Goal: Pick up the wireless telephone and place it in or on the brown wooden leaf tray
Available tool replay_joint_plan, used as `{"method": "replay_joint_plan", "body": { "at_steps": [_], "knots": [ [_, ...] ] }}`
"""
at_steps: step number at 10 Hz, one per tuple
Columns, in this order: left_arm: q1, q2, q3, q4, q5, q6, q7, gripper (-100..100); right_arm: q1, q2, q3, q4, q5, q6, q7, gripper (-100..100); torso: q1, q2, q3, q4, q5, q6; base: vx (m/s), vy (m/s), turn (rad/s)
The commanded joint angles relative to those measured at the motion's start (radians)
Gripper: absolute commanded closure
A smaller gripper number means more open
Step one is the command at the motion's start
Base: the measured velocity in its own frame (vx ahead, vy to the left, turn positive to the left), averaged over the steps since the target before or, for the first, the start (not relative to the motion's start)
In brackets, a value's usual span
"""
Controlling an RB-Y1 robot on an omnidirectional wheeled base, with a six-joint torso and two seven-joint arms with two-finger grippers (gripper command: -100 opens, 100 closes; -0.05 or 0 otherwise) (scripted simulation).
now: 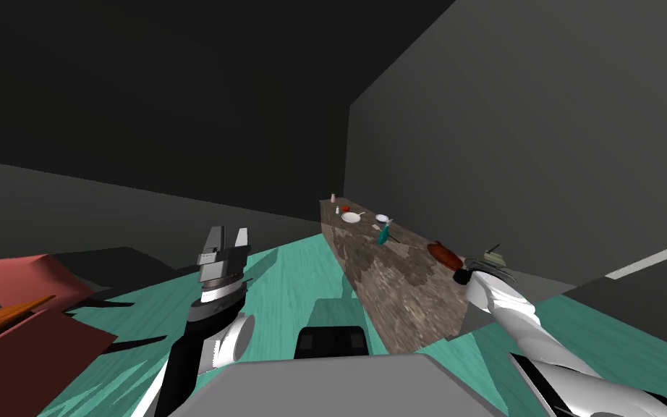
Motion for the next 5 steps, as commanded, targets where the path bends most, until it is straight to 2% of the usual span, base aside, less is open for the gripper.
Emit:
{"method": "replay_joint_plan", "body": {
  "at_steps": [1, 2, 4, 5],
  "knots": [
    [0.0, 0.0, 0.0, 0.0, 0.0, 0.0, 0.0, 0, -0.015, -0.005, 0.009, 0.025, 0.018, 0.029, -0.022, 100, 0.0, 0.0, 0.0, 0.0, 0.0, 0.0, -0.004, -0.078, 0.123],
    [0.0, 0.0, 0.0, 0.0, 0.0, 0.0, 0.0, 0, -0.031, -0.008, 0.024, 0.053, 0.04, 0.065, -0.046, 100, 0.001, 0.0, 0.0, 0.0, 0.001, 0.003, 0.005, -0.079, 0.17],
    [0.0, 0.0, 0.0, 0.0, 0.0, 0.0, 0.0, 0, -0.06, -0.01, 0.054, 0.105, 0.083, 0.123, -0.091, 100, 0.0, -0.002, -0.001, 0.0, 0.001, 0.0, 0.008, -0.102, 0.287],
    [0.0, 0.0, 0.0, 0.0, 0.0, 0.0, 0.0, 0, -0.06, -0.01, 0.054, 0.105, 0.083, 0.131, -0.091, 100, 0.001, -0.003, -0.002, -0.001, 0.001, 0.001, 0.009, -0.069, 0.077]
  ]
}}
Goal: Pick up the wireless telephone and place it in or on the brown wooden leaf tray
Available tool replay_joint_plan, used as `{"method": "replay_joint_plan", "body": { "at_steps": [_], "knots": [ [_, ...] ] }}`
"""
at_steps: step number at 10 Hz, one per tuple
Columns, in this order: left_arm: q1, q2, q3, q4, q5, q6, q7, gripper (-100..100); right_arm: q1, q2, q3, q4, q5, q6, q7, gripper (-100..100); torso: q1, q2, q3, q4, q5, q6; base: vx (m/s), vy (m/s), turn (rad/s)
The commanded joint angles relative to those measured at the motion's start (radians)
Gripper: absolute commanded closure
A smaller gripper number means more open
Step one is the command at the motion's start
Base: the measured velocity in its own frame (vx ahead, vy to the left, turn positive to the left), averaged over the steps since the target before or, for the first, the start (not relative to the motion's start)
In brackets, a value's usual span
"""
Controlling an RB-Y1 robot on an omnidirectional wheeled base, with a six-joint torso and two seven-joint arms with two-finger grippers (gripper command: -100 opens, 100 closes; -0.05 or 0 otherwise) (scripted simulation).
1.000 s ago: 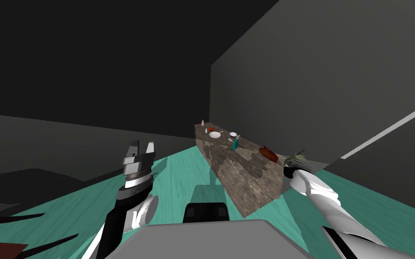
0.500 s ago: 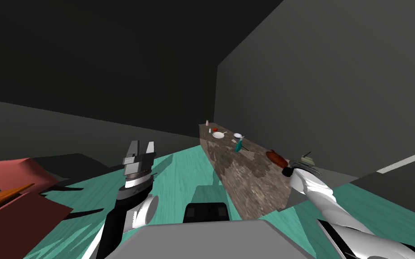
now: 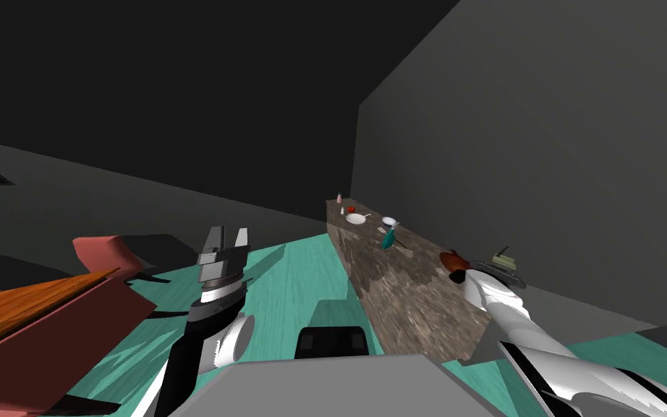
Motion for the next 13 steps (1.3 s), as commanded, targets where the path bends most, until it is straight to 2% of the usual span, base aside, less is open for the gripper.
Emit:
{"method": "replay_joint_plan", "body": {
  "at_steps": [1, 6, 8, 9, 10, 13],
  "knots": [
    [0.0, 0.0, 0.0, 0.0, 0.0, 0.0, 0.0, 0, -0.014, -0.001, 0.017, 0.03, 0.025, 0.042, -0.025, 100, 0.0, 0.0, 0.0, 0.0, 0.0, 0.0, 0.015, -0.049, 0.115],
    [0.0, 0.0, 0.0, 0.0, 0.0, 0.0, 0.0, 0, -0.061, 0.007, 0.084, 0.117, 0.115, 0.163, -0.097, 100, 0.002, -0.002, -0.001, 0.0, 0.002, -0.001, 0.035, -0.084, 0.162],
    [0.0, 0.0, 0.0, 0.0, 0.0, 0.0, 0.0, 0, -0.074, 0.011, 0.107, 0.141, 0.144, 0.199, -0.117, 100, 0.005, -0.002, -0.001, 0.0, 0.003, -0.001, 0.044, -0.058, 0.098],
    [0.0, 0.0, 0.0, 0.0, 0.0, 0.0, 0.0, 0, -0.067, 0.011, 0.098, 0.129, 0.132, 0.186, -0.106, 100, 0.005, -0.003, -0.001, 0.0, 0.004, -0.002, 0.027, -0.033, 0.036],
    [0.0, 0.0, 0.0, 0.0, 0.0, 0.0, 0.0, 0, -0.069, 0.011, 0.1, 0.131, 0.134, 0.19, -0.109, -100, 0.007, -0.001, 0.0, 0.001, 0.004, 0.0, 0.006, -0.006, 0.0],
    [0.0, 0.0, 0.0, 0.0, 0.0, 0.0, 0.0, 0, -0.069, 0.011, 0.1, 0.131, 0.134, 0.189, -0.109, -100, 0.009, 0.002, 0.002, 0.001, 0.005, 0.0, 0.0, 0.0, 0.0]
  ]
}}
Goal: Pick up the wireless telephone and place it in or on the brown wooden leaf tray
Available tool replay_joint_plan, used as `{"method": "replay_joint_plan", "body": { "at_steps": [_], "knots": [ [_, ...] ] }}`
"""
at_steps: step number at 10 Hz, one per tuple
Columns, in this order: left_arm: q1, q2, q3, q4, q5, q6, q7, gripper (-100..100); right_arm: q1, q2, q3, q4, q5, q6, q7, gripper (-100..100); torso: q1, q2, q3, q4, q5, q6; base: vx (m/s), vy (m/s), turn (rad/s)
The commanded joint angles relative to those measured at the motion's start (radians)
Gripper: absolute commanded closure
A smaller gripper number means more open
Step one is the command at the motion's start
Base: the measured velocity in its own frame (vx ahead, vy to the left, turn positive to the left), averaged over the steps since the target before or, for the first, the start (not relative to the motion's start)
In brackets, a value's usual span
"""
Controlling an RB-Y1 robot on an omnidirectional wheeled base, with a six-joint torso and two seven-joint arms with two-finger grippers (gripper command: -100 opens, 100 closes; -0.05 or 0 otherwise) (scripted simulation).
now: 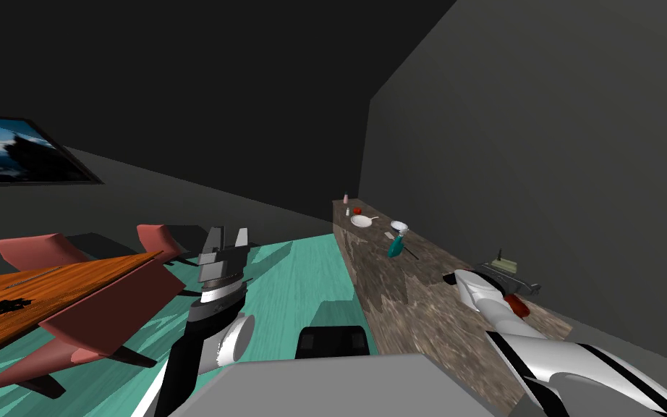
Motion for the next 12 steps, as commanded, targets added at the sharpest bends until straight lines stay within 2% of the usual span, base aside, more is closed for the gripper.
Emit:
{"method": "replay_joint_plan", "body": {
  "at_steps": [1, 2, 3, 5, 11, 12],
  "knots": [
    [0.0, 0.0, 0.0, 0.0, 0.0, 0.0, 0.0, 0, 0.0, 0.0, 0.0, 0.0, 0.0, 0.0, 0.0, -100, 0.0, 0.0, 0.0, 0.0, 0.0, 0.0, 0.0, 0.0, 0.0],
    [0.0, 0.0, 0.0, 0.0, 0.0, 0.0, 0.0, 0, 0.0, 0.0, 0.0, 0.0, 0.0, 0.0, 0.0, 0, 0.0, 0.0, 0.0, 0.0, 0.0, 0.0, 0.0, 0.0, 0.0],
    [0.0, 0.0, 0.0, 0.0, 0.0, 0.0, 0.0, 0, -0.021, -0.032, -0.008, 0.01, -0.025, -0.032, 0.032, -100, 0.0, 0.0, 0.0, 0.0, 0.0, 0.0, -0.005, 0.04, -0.014],
    [0.0, 0.0, 0.0, 0.0, 0.0, 0.0, 0.0, 0, -0.021, -0.032, -0.008, 0.01, -0.025, -0.032, 0.032, -100, 0.003, 0.0, 0.0, 0.0, 0.001, 0.0, -0.004, 0.042, -0.009],
    [0.0, 0.0, 0.0, 0.0, 0.0, 0.0, 0.0, 0, -0.071, -0.106, -0.028, 0.033, -0.085, -0.106, 0.108, -100, 0.003, 0.001, 0.001, 0.0, 0.001, 0.0, -0.003, 0.037, -0.008],
    [0.0, 0.0, 0.0, 0.0, 0.0, 0.0, 0.0, 0, -0.06, -0.094, -0.029, 0.017, -0.082, -0.089, 0.105, -100, 0.004, 0.001, 0.001, 0.0, 0.002, 0.0, -0.003, 0.03, -0.007]
  ]
}}
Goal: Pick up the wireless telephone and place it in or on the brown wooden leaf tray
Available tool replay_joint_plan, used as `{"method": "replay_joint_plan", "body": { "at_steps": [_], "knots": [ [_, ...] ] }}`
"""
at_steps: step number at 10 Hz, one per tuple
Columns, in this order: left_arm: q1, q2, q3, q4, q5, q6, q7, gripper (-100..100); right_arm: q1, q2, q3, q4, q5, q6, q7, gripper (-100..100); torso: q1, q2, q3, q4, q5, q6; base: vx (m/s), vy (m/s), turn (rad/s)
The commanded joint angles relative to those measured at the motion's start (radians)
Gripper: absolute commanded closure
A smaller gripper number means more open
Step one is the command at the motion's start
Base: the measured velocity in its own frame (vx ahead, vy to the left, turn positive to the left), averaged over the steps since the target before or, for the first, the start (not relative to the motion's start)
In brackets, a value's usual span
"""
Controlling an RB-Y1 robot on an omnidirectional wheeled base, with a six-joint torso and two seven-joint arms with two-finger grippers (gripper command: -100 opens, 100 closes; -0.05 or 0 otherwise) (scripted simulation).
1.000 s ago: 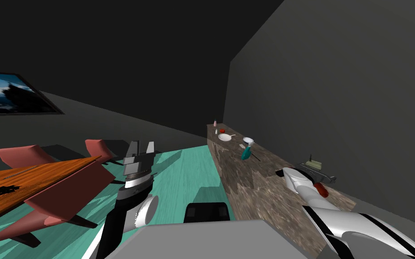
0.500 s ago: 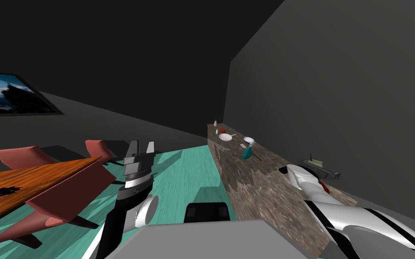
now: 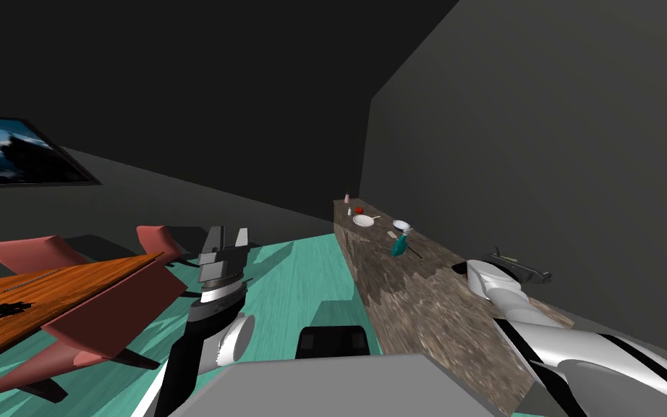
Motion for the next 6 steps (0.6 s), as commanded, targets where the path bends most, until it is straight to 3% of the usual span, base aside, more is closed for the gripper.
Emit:
{"method": "replay_joint_plan", "body": {
  "at_steps": [1, 6],
  "knots": [
    [0.0, 0.0, 0.0, 0.0, 0.0, 0.0, 0.0, 0, 0.0, 0.0, 0.0, 0.0, 0.0, 0.0, 0.0, 0, 0.0, 0.0, 0.0, 0.0, 0.0, 0.0, -0.001, 0.005, 0.0],
    [0.0, 0.0, 0.0, 0.0, 0.0, 0.0, 0.0, 0, 0.0, 0.0, 0.0, 0.0, 0.0, 0.0, 0.0, 0, -0.002, 0.0, 0.0, 0.0, -0.001, 0.0, 0.0, 0.0, 0.0]
  ]
}}
